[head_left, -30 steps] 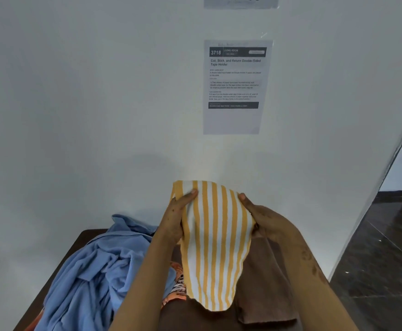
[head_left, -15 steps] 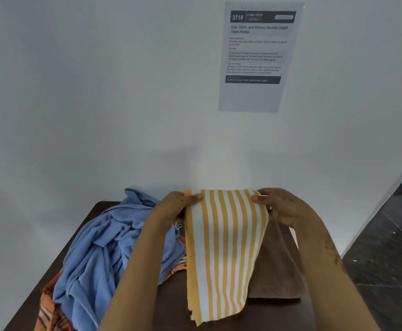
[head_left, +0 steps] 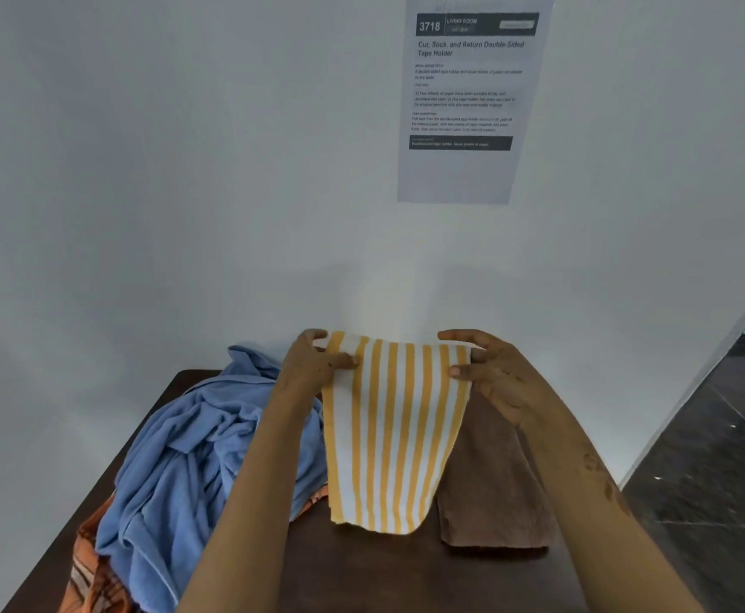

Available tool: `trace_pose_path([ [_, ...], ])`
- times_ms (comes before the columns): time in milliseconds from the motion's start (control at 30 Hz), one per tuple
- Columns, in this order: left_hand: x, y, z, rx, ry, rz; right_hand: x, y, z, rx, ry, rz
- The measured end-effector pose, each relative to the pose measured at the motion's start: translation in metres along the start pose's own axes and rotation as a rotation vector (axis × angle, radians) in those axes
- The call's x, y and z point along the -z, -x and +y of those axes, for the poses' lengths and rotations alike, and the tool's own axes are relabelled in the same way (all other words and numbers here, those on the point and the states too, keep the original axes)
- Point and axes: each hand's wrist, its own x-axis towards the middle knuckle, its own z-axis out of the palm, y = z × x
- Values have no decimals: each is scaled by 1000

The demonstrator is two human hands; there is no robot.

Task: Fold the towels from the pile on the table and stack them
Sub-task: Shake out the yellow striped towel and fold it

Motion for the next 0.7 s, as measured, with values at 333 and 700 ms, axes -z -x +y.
trace_pose_path([
  [333, -2, 7, -2, -324, -72, -134, 2, -8, -14, 52, 756, -22],
  [700, -7, -54, 26, -308, -466, -67, 5, -71, -21, 45, 493, 136],
])
